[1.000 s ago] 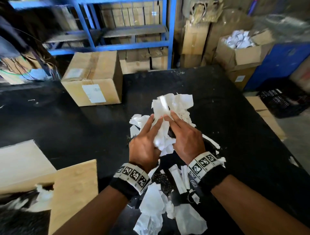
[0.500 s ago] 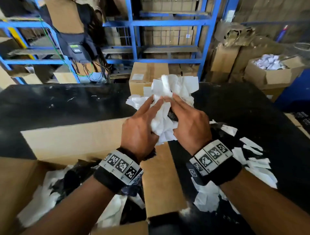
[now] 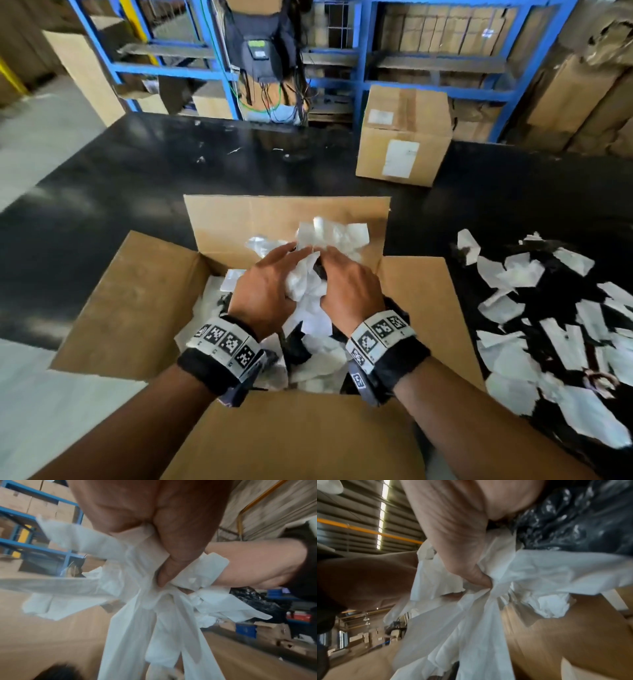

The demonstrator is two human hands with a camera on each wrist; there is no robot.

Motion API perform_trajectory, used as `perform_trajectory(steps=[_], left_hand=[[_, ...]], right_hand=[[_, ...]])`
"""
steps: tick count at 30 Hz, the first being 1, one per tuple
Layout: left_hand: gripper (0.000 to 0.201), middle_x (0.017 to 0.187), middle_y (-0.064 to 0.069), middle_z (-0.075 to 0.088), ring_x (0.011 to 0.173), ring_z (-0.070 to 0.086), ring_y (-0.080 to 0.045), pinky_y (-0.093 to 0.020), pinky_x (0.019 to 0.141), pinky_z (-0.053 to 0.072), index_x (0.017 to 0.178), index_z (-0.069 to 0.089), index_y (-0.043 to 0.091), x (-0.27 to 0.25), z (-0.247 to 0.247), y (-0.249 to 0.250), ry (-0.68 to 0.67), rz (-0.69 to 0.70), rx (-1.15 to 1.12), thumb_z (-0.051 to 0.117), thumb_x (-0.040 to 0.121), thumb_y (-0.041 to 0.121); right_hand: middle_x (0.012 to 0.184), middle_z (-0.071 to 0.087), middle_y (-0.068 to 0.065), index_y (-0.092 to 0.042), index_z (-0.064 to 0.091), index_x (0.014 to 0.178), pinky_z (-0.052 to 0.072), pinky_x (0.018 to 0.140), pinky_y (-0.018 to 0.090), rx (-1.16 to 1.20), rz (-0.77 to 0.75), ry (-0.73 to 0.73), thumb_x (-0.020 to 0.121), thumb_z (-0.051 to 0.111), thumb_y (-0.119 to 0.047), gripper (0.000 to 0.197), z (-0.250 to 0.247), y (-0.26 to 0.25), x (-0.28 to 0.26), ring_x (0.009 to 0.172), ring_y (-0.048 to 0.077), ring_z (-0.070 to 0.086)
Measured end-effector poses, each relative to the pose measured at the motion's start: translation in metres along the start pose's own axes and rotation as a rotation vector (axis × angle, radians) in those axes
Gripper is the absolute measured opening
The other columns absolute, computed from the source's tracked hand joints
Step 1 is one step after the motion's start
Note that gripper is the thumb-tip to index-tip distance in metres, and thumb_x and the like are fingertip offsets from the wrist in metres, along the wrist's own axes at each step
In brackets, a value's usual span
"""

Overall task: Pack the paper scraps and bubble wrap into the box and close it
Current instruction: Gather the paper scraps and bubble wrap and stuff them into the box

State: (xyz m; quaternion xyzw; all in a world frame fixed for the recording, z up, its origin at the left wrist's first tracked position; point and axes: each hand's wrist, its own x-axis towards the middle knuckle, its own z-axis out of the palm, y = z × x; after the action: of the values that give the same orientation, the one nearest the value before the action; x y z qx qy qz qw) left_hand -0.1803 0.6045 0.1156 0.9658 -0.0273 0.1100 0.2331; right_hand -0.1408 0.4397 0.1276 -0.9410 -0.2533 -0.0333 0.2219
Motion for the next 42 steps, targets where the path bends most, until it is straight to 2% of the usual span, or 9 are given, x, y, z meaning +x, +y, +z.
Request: perform_trajectory(steps=[4, 6, 8, 14, 23, 28, 32, 38, 42], left_hand=[[0.101, 0.167, -0.007, 0.017, 0.149, 0.03, -0.035, -0.059, 0.102, 0.05, 0.157, 0.026, 0.04, -0.018, 0.03, -0.046, -0.323, -0.215, 0.113, 0.082, 0.074, 0.022], [0.135, 0.168, -0.003, -0.018, 0.154, -0.014, -0.039, -0.08, 0.11, 0.022, 0.158, -0.002, 0.047, -0.023, 0.033, -0.061, -0.544, -0.339, 0.248, 0.092, 0.061, 0.05], [0.152, 0.164, -0.001, -0.034, 0.148, -0.032, -0.039, -0.086, 0.105, 0.004, 0.153, -0.02, 0.052, -0.022, 0.024, -0.07, -0.669, -0.396, 0.333, 0.088, 0.048, 0.073], [0.158, 0.161, 0.004, -0.038, 0.147, -0.034, -0.037, -0.088, 0.1, -0.007, 0.144, -0.028, 0.061, -0.003, -0.007, -0.089, -0.7, -0.361, 0.329, 0.067, 0.024, 0.101], [0.172, 0.159, -0.005, -0.042, 0.142, -0.04, -0.043, -0.087, 0.105, 0.008, 0.142, -0.04, 0.052, 0.018, 0.071, -0.098, -1.1, -0.331, 0.35, 0.089, 0.031, 0.078], [0.17, 0.161, -0.011, -0.038, 0.144, -0.033, -0.046, -0.072, 0.117, -0.001, 0.148, -0.039, 0.039, 0.022, 0.091, -0.125, -1.162, -0.423, 0.355, 0.094, 0.045, 0.065], [0.166, 0.145, -0.001, -0.05, 0.135, -0.04, -0.03, -0.062, 0.117, -0.01, 0.149, -0.039, 0.034, 0.02, 0.091, -0.139, -1.206, -0.337, 0.423, 0.092, 0.052, 0.064], [0.175, 0.16, -0.002, -0.04, 0.144, -0.036, -0.042, -0.083, 0.109, 0.01, 0.146, -0.038, 0.047, 0.025, 0.08, -0.147, -1.111, -0.376, 0.307, 0.092, 0.032, 0.072], [0.172, 0.158, 0.002, -0.041, 0.146, -0.032, -0.033, -0.076, 0.114, 0.018, 0.143, -0.039, 0.052, 0.013, 0.06, -0.142, -1.021, -0.325, 0.268, 0.091, 0.032, 0.074]], right_hand=[[0.165, 0.02, 0.01, -0.018, 0.012, 0.161, 0.04, 0.114, 0.054, -0.096, 0.096, -0.467, 0.08, 0.083, -0.022, 0.107, 0.059, 0.006, 0.007, 0.148, 0.039, 0.031], [0.168, -0.019, 0.007, -0.027, -0.021, 0.158, 0.022, 0.117, 0.068, -0.19, 0.183, -0.751, 0.07, 0.09, -0.041, 0.143, 0.069, 0.011, 0.01, 0.155, 0.043, -0.001], [0.166, -0.027, 0.007, -0.031, -0.027, 0.155, 0.019, 0.116, 0.072, -0.233, 0.202, -0.853, 0.058, 0.094, -0.052, 0.157, 0.063, 0.016, 0.013, 0.154, 0.044, -0.004], [0.169, -0.018, 0.004, -0.039, -0.014, 0.159, 0.03, 0.117, 0.061, -0.248, 0.101, -0.853, 0.054, 0.087, -0.07, 0.149, 0.042, 0.026, 0.026, 0.156, 0.036, 0.001], [0.159, -0.042, 0.006, -0.046, -0.036, 0.147, 0.007, 0.111, 0.081, -0.292, 0.105, -0.989, 0.038, 0.087, -0.078, 0.167, 0.133, 0.04, 0.055, 0.147, 0.046, -0.03], [0.16, -0.04, 0.006, -0.043, -0.033, 0.15, 0.006, 0.11, 0.082, -0.308, 0.225, -1.031, 0.074, 0.085, -0.051, 0.141, 0.176, 0.071, 0.05, 0.147, 0.05, -0.027], [0.164, -0.031, 0.014, -0.036, -0.027, 0.155, 0.006, 0.109, 0.082, -0.299, 0.234, -1.02, 0.083, 0.078, -0.049, 0.128, 0.188, 0.068, 0.052, 0.147, 0.054, -0.023], [0.162, -0.034, 0.013, -0.042, -0.033, 0.149, 0.011, 0.113, 0.078, -0.273, 0.17, -1.017, 0.049, 0.096, -0.057, 0.165, 0.15, 0.054, 0.055, 0.151, 0.05, -0.013], [0.163, -0.035, 0.009, -0.041, -0.024, 0.155, 0.017, 0.115, 0.075, -0.33, 0.146, -0.914, 0.05, 0.094, -0.061, 0.159, 0.12, 0.05, 0.046, 0.154, 0.045, -0.007]])
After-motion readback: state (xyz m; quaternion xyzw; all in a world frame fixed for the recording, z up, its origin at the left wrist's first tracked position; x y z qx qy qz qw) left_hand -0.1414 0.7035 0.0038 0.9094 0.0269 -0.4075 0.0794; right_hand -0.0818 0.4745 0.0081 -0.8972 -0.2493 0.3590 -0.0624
